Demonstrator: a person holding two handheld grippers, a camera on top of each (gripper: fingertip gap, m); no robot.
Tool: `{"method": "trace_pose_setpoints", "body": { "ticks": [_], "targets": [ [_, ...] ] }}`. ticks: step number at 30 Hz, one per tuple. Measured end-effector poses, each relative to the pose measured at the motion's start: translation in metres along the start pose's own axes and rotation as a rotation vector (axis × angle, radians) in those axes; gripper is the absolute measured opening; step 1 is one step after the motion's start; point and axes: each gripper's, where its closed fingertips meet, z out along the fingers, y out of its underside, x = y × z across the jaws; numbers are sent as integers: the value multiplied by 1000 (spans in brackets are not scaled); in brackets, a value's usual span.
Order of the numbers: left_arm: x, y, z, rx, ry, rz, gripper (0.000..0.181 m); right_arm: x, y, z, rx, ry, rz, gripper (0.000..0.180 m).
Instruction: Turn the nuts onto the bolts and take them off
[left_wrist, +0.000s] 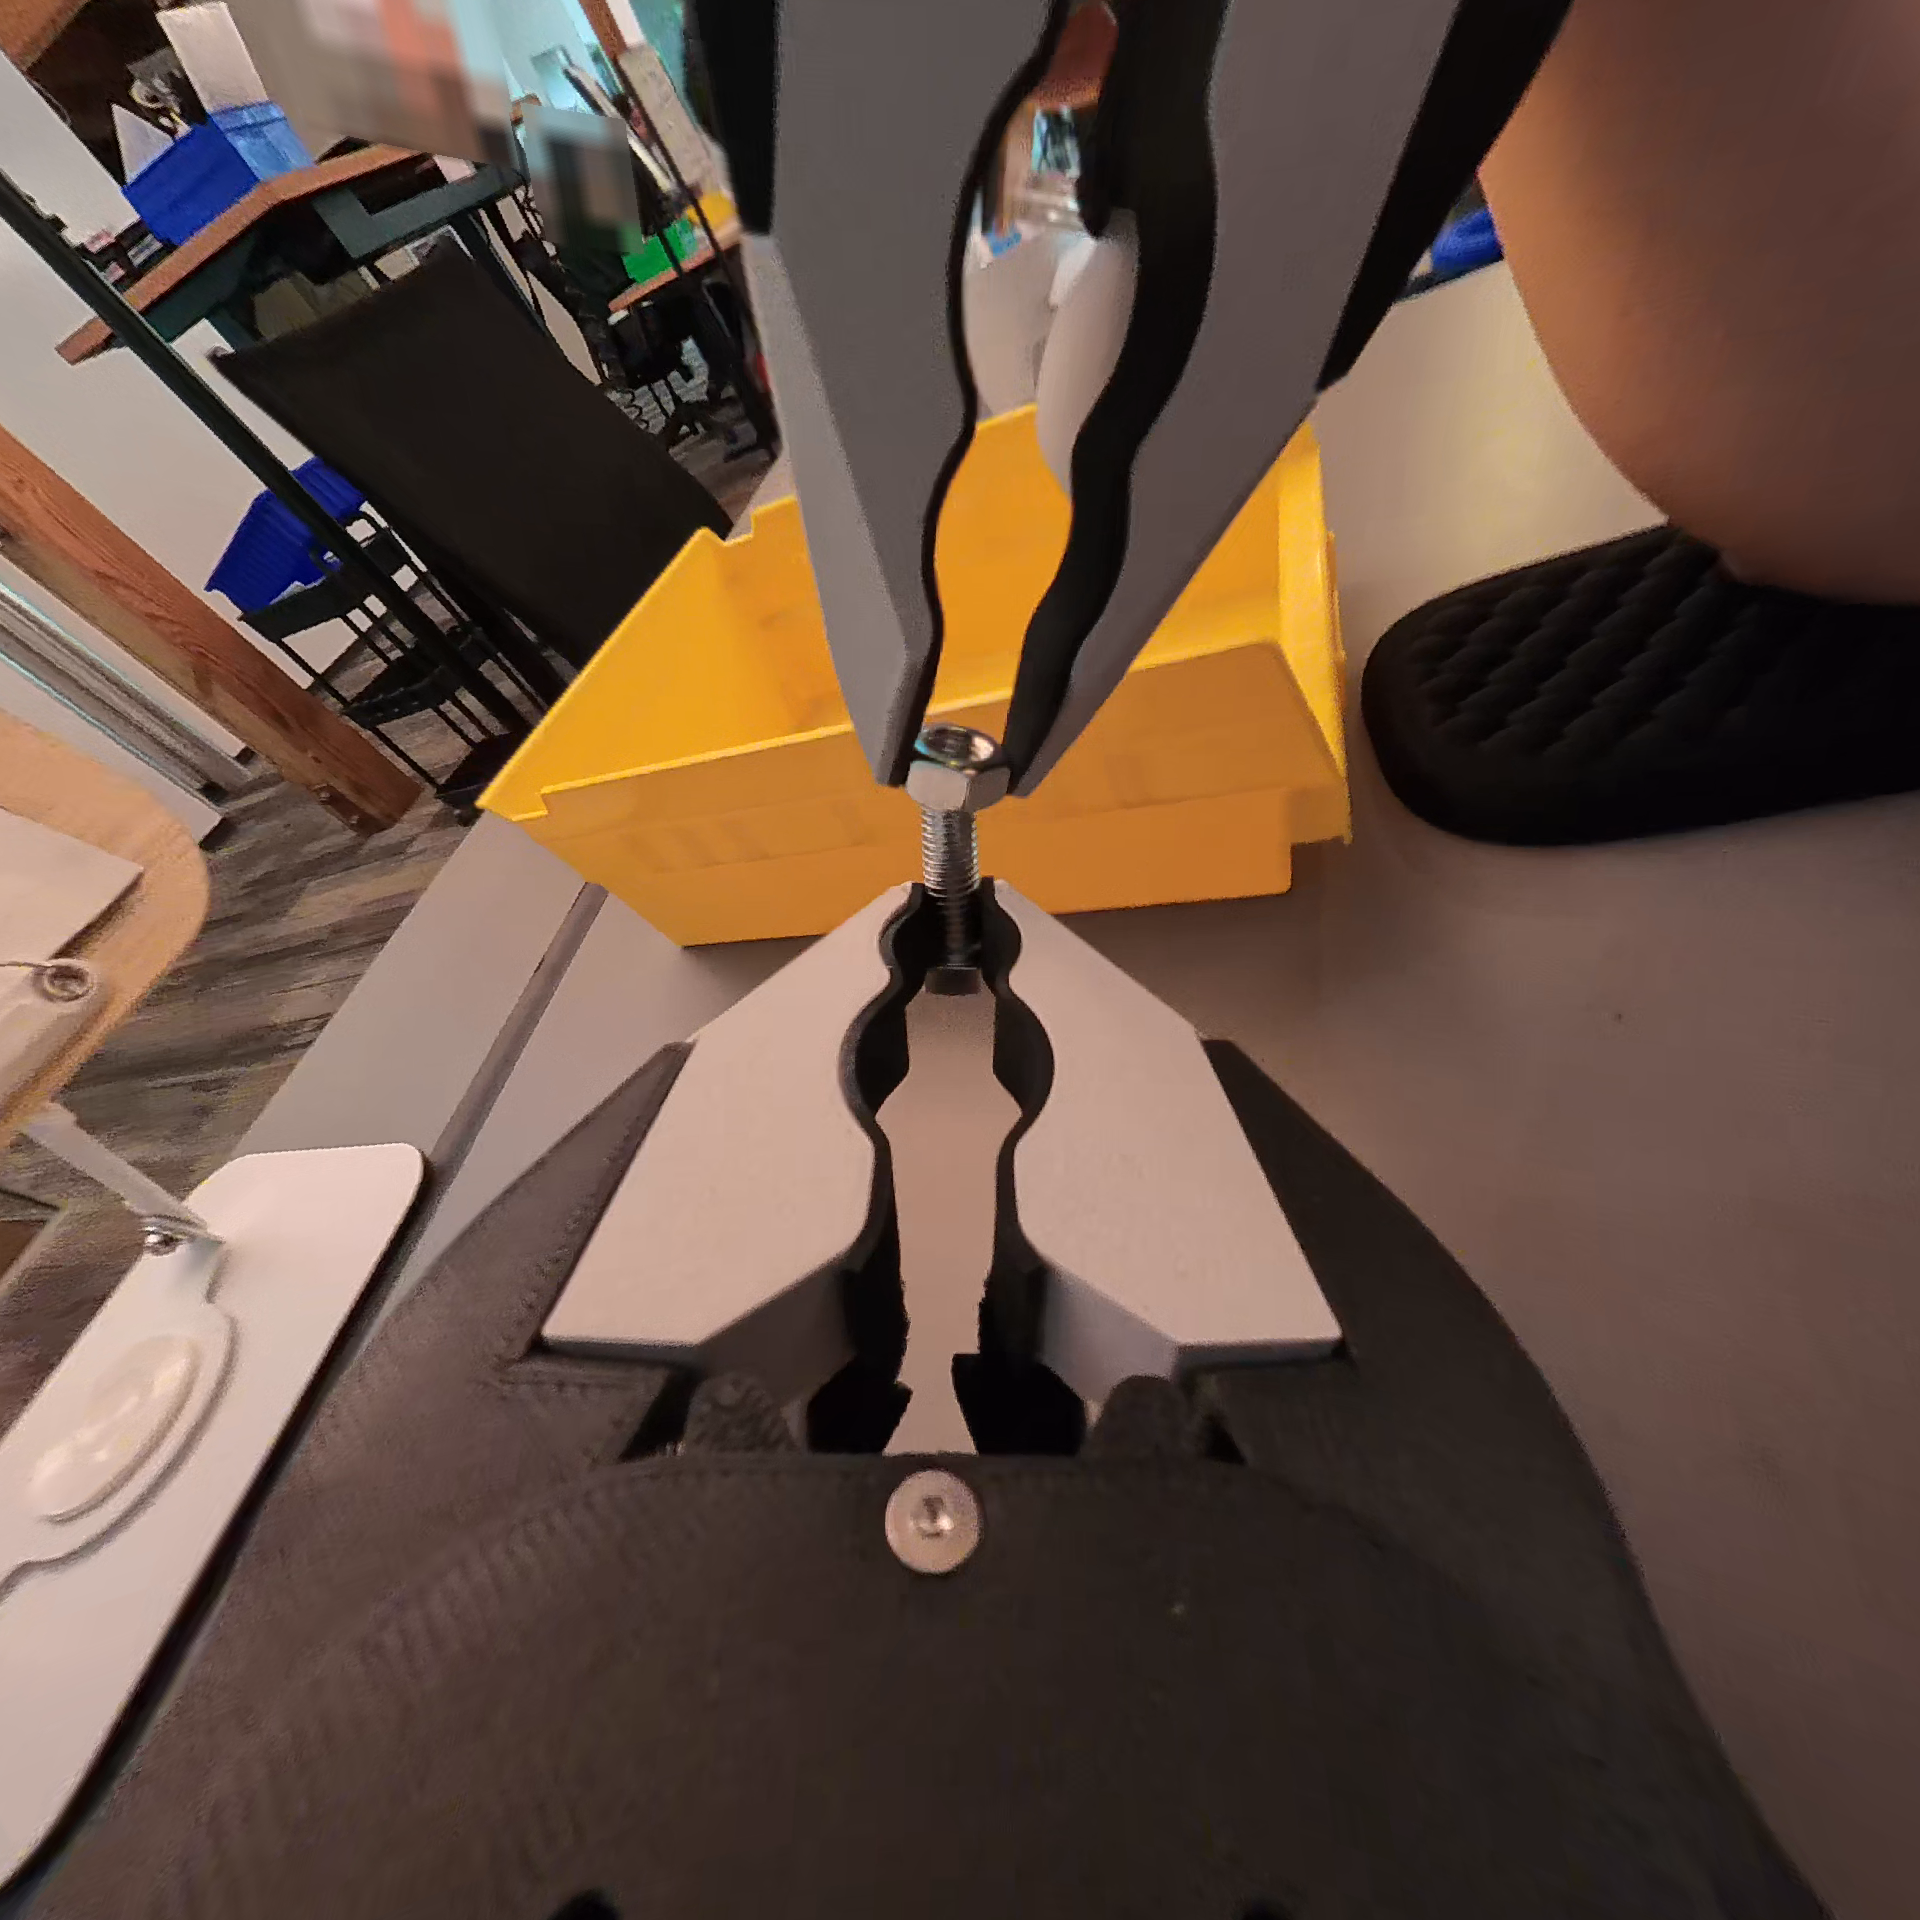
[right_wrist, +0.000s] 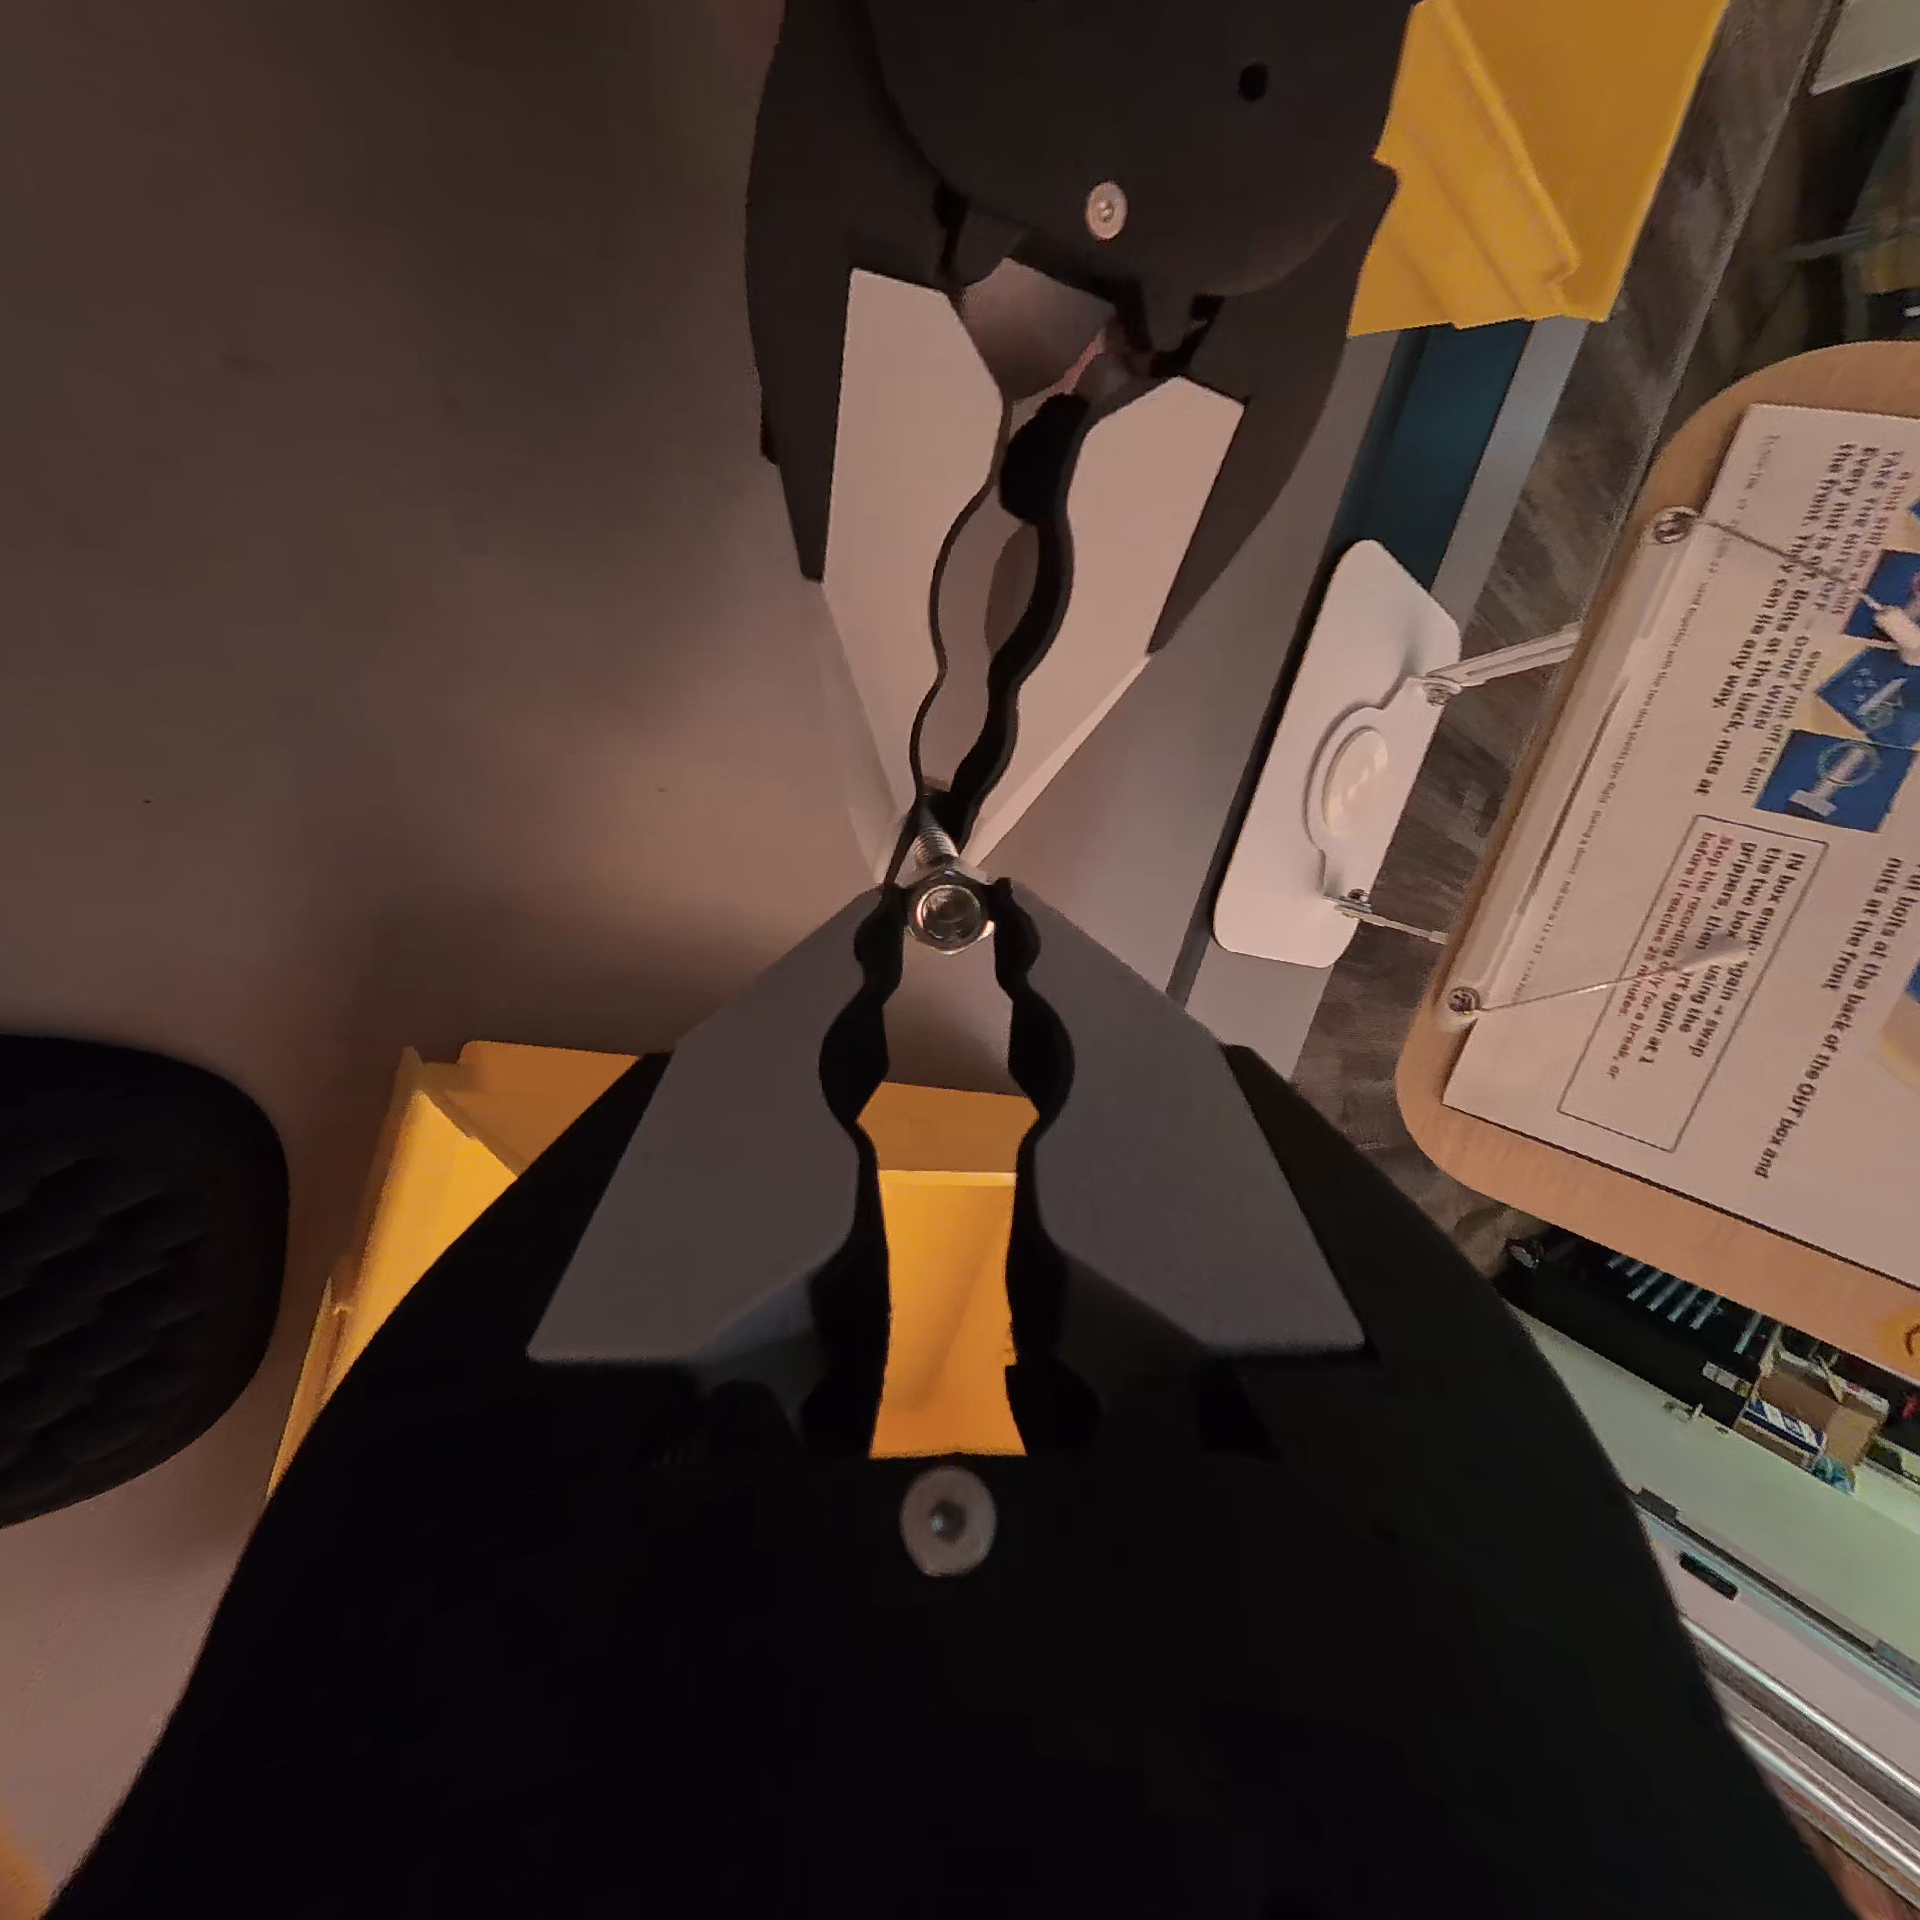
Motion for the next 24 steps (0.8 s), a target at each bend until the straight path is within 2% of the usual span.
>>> {"method": "trace_pose_setpoints", "body": {
  "ticks": [1, 6, 12, 17, 24],
  "targets": [
    [-1, -2, -1, 17, 3, -25, 7, 2, -1, -2, 12, 10, 11, 16],
    [-4, -10, -8, 67, 26, -114, 7, 9, -9, -7, 135, 21, 31, 16],
    [-6, -9, -12, 43, -1, -53, 7, 10, -11, -8, 243, -8, 40, 16],
    [-18, -5, -16, 59, -72, -39, 7, 14, -5, -8, 240, 10, 59, 16],
    [-21, 3, -15, 16, -134, 81, 7, 17, -17, 4, 252, 12, 35, 16]
  ]
}}
